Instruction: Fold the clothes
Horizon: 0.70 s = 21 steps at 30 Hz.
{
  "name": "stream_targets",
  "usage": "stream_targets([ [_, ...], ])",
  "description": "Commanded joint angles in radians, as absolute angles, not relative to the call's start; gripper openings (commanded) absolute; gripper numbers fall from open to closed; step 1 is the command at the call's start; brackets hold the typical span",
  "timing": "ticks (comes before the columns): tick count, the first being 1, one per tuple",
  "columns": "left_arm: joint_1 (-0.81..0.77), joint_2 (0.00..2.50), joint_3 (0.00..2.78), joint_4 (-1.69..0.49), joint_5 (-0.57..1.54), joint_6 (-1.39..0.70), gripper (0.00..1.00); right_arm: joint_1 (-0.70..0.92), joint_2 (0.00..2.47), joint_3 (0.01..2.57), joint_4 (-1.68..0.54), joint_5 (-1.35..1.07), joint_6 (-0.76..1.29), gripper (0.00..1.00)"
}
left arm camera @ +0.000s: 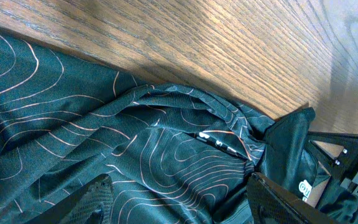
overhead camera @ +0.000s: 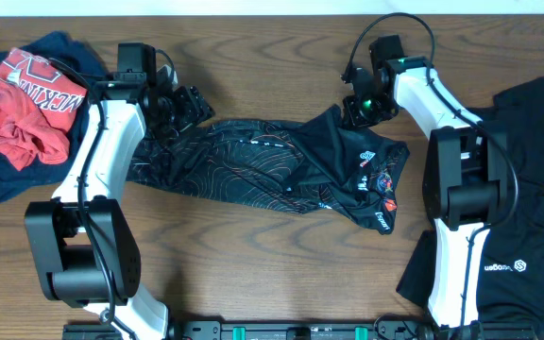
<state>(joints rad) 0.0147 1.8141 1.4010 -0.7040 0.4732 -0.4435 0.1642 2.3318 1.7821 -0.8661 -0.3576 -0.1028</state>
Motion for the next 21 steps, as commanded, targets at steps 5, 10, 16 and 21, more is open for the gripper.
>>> stream_targets([
  [5, 0.016, 1.816, 1.412, -0.716, 0.487, -0.426, 0.71, 0.202, 2.440, 1.753, -0.850, -0.325, -0.101, 0.01],
  [10, 0.016, 1.816, 1.412, -0.737, 0.487, -0.423, 0.71, 0.169, 2.440, 1.810, -0.823, -0.300, -0.044, 0.01],
  [16, 0.016, 1.816, 1.412, -0.748, 0.487, -0.423, 0.71, 0.122, 2.440, 1.916, -0.847, -0.228, -0.010, 0.01],
  [21, 0.016, 1.816, 1.412, -0.748, 0.487, -0.423, 0.71, 0.074, 2.440, 1.998, -0.893, -0.202, 0.003, 0.01],
])
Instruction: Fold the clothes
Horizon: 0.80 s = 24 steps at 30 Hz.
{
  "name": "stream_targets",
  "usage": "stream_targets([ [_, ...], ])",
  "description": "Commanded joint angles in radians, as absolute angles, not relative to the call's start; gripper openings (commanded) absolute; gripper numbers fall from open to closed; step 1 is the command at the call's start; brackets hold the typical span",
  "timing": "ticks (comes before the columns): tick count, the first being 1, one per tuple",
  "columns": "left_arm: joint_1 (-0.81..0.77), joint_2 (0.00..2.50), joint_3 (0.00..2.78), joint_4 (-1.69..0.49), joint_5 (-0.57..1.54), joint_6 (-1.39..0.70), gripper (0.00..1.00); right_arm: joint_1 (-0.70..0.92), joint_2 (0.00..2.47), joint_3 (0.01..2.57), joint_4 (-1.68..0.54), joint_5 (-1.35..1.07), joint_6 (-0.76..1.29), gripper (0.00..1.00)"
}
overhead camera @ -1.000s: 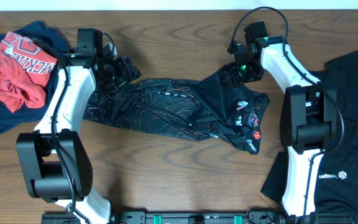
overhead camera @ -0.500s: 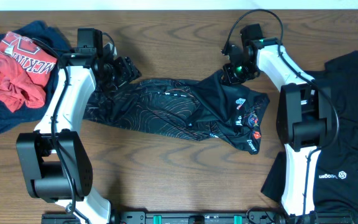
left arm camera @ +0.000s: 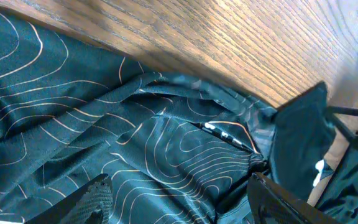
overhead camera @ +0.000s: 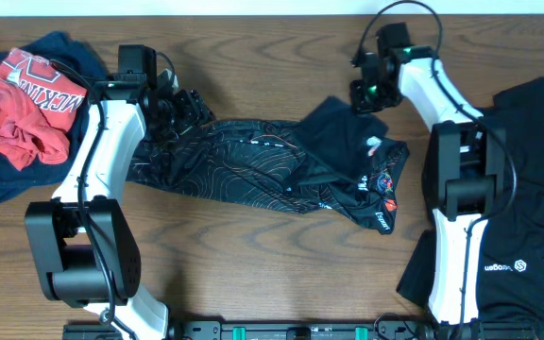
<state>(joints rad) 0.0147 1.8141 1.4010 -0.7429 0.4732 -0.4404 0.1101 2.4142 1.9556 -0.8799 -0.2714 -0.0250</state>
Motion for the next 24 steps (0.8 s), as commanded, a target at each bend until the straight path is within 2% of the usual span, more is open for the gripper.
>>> stream_targets([
  [1, 0.016, 1.816, 1.412, -0.748, 0.487, -0.423, 0.71, 0.066, 2.440, 2.009, -0.900, -0.199, 0.003, 0.01],
  [15, 0.015, 1.816, 1.412, -0.756, 0.487, -0.423, 0.72, 0.059, 2.438, 2.098, -0.948, -0.213, -0.063, 0.01],
  [24, 0.015, 1.816, 1.412, -0.753, 0.486, -0.422, 0.71, 0.131, 2.374, 2.275, -1.244, -0.215, -0.083, 0.01],
])
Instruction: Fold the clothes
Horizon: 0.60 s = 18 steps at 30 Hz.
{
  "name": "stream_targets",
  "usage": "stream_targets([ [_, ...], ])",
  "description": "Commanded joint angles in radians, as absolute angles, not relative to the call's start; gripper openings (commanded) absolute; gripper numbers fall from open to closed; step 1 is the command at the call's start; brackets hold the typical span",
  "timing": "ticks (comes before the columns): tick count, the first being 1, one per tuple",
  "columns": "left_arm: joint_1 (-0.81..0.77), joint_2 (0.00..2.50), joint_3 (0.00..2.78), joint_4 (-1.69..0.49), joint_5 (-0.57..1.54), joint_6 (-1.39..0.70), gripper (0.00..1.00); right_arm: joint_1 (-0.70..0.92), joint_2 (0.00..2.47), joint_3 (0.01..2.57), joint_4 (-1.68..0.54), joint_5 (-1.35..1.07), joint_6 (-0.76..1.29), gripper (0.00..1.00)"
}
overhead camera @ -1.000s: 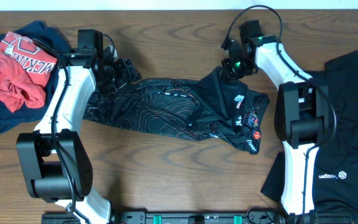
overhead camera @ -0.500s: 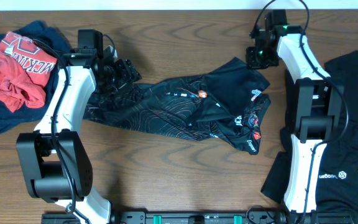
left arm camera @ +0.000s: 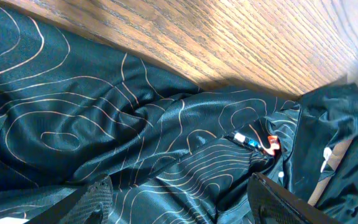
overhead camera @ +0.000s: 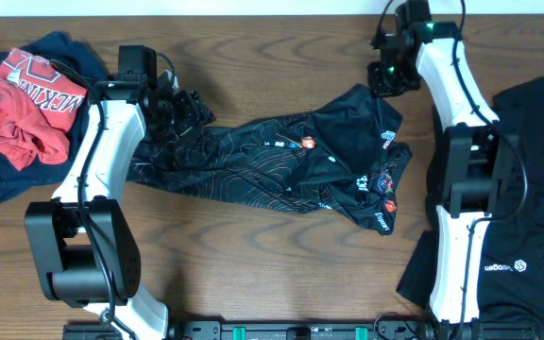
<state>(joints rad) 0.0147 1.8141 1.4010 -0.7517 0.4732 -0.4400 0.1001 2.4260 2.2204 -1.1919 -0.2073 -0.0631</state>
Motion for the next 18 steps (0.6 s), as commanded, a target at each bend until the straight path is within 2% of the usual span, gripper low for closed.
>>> stream_targets([
  [1, 0.015, 1.816, 1.412, -0.751, 0.486, -0.422, 0.71, 0.139, 2.366, 2.284, -1.275, -0.214, -0.083, 0.01],
  [7, 0.015, 1.816, 1.412, -0.738, 0.486, -0.419, 0.72, 0.197, 2.286, 2.297, -1.509, -0.218, -0.048, 0.01],
  [11, 0.015, 1.816, 1.412, -0.728, 0.485, -0.419, 0.72, 0.242, 2.246, 2.297, -1.657, -0.307, -0.039, 0.01],
  [18, 0.015, 1.816, 1.412, -0.709, 0.452, -0.420, 0.76, 0.350, 2.156, 2.291, -1.699, -0.349, -0.017, 0.01],
])
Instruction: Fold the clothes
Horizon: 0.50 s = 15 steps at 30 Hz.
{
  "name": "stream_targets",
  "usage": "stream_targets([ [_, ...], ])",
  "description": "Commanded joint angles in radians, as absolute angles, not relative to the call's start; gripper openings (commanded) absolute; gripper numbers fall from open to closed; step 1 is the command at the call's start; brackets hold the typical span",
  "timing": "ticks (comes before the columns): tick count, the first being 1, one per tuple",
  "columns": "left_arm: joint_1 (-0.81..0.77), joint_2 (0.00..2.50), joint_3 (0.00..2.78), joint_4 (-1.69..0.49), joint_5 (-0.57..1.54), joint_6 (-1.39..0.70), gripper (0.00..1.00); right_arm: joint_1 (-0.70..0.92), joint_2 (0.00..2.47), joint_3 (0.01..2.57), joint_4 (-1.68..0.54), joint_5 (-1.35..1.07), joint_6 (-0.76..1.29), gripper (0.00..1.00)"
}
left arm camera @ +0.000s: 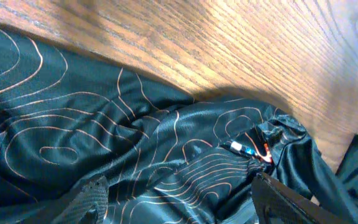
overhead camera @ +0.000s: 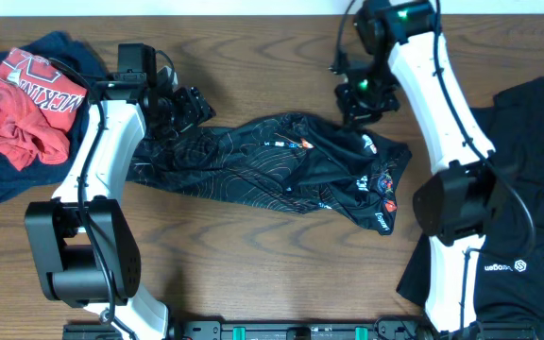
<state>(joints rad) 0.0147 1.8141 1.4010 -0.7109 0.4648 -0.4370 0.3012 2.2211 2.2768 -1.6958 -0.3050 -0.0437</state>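
A black shirt with thin orange contour lines [overhead camera: 253, 165] lies stretched across the middle of the wooden table [overhead camera: 253, 274]. My left gripper [overhead camera: 185, 106] sits at its left end. In the left wrist view the left gripper [left arm camera: 179, 183] is open, its fingers [left arm camera: 95, 196] wide apart, with the patterned shirt [left arm camera: 135, 149] lying between and under them. My right gripper [overhead camera: 355, 102] is at the shirt's upper right edge, where the cloth bunches up to it, shut on the fabric. A small colourful tag [left arm camera: 253, 150] shows on the shirt.
A red printed shirt [overhead camera: 17, 109] lies on a navy garment at the far left. Another black garment with a white logo [overhead camera: 527, 198] covers the right side. The table's far edge [overhead camera: 253, 13] runs just behind both grippers.
My right gripper has moved left and nearer with the shirt's upper right part, which now lies lower and more bunched. The left gripper has stayed put.
My right gripper held the shirt's right part close over the body. It then held a flap raised and folded leftward, then had it pulled out toward the far right corner. Now it is back nearer the shirt. The left gripper has stayed open at the left end.
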Motion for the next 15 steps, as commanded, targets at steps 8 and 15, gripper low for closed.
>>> stream_targets([
  [8, 0.016, 1.816, 1.412, -0.711, 0.453, -0.420, 0.78, 0.496, 2.116, 2.283, -1.699, -0.346, 0.045, 0.01],
  [15, 0.016, 1.816, 1.412, -0.718, 0.453, -0.420, 0.78, 0.553, 2.116, 2.181, -1.697, -0.340, 0.075, 0.01],
])
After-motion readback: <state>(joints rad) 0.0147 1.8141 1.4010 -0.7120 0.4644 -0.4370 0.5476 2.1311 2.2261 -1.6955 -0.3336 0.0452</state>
